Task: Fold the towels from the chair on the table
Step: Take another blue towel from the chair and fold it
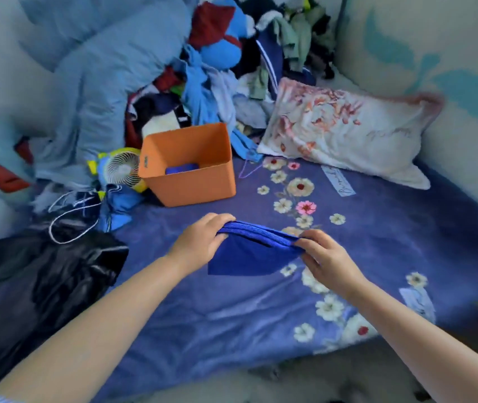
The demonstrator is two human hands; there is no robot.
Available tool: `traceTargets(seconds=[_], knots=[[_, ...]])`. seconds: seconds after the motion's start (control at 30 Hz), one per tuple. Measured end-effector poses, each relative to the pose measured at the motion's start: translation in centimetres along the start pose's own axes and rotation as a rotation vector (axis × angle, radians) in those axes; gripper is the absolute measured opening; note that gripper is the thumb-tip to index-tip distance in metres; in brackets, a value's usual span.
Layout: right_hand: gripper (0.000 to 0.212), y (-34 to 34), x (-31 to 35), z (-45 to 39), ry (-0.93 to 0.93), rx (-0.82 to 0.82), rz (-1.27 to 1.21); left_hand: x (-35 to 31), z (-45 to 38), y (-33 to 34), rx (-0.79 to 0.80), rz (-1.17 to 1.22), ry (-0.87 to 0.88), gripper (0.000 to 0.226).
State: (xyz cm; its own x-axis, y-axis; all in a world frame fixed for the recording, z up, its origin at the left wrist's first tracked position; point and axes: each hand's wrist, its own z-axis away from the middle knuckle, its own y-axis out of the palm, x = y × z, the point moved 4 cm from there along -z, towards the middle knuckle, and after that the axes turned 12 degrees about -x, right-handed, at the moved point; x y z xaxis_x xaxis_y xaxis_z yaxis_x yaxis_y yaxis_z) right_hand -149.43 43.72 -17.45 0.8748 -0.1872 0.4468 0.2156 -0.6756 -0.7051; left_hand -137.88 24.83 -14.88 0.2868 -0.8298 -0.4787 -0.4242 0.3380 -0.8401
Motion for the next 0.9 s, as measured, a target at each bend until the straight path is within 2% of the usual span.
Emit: traceTargets(seconds=[0.1, 0.23, 0.4, 0.57, 0.73, 0.9], knots=[[0.019, 3.2, 5.0, -3.1, -0.130, 0.003, -0.004, 4.5, 2.8, -4.5, -0.090, -0.032, -0.122, 0.037], [0.035, 6.3, 10.0, -6.7, -0.281, 0.045, -0.081, 9.0, 5.0, -9.0, -0.145, -0.117, -0.219, 0.040], [0.018, 9.2, 12.7, -12.3, -0.378, 0.193, -0.105, 12.8, 3.9, -13.2, -0.192, -0.217, -0.309, 0.042], [0.012, 12.6, 12.3, -17.2, -0.371, 0.270, -0.139, 16.2, 0.9, -15.2, -0.253, -0.227, -0.373, 0.037], [0.010, 15.4, 8.5, -22.5, -0.202, 0.305, -0.184, 18.7, -5.0, -15.3, -0.257, -0.210, -0.373, 0.027], [0.018, 18.7, 3.9, -29.0, -0.115, 0.384, -0.143, 21.3, -13.5, -14.5, -0.263, -0.216, -0.403, 0.020]])
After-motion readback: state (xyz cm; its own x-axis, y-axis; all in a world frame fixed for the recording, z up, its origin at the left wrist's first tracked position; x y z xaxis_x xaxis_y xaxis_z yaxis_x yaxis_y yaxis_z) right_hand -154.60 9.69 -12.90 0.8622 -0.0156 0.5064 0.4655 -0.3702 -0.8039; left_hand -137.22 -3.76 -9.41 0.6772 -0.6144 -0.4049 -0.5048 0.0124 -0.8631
